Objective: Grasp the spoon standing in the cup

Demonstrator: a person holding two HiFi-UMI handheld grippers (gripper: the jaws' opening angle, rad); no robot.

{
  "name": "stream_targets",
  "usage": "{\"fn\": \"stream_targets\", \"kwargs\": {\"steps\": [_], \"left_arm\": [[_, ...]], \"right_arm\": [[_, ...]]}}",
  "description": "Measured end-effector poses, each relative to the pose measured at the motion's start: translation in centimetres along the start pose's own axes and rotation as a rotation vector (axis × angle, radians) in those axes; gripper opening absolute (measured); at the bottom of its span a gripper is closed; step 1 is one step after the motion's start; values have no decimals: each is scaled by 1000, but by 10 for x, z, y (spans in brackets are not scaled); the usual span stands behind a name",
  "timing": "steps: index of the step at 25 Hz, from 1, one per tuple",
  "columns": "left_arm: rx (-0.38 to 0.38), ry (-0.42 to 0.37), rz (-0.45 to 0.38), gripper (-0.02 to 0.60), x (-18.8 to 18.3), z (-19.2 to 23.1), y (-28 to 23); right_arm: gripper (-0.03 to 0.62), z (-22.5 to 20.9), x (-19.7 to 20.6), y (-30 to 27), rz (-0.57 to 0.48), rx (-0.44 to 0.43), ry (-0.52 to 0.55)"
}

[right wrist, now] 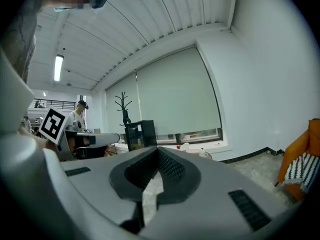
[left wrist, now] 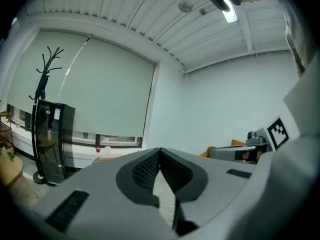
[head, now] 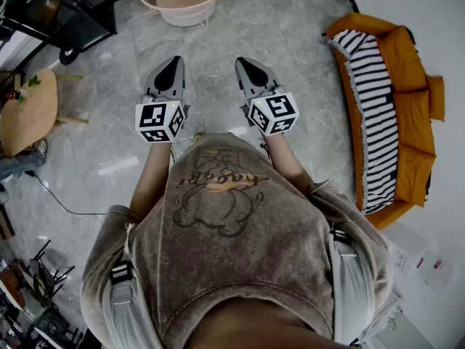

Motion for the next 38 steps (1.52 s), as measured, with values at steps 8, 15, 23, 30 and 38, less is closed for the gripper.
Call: {"fn": "stream_targets", "kwargs": {"steps": [8,15,23,30,38], "left_arm": [[22,-12,13,18,0,11,3],[34,-30,32,18,11,28,15],[87,-55,24,17,9,40,16],[93,-48,21,18,13,50,-2],[100,-46,29,18,15,60,-41]], "right_arm": [[19,9,4,-4,-6,14,-28],[20,29,14,-5,-16,27,-45],[19,47,19,-13,-29,38,-54],[20,40,18,-28,-38,43,-48],[20,8,18,-60,-30,46,-53]]}}
Point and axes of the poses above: the fingertips, and each gripper's own axes: y backward along the fingers, z to its left, x out of its underside, the point moved 7 cm from there along y, backward along the fingers, and after that the axes turned 5 degrees about -x, right-handed, at the moved point
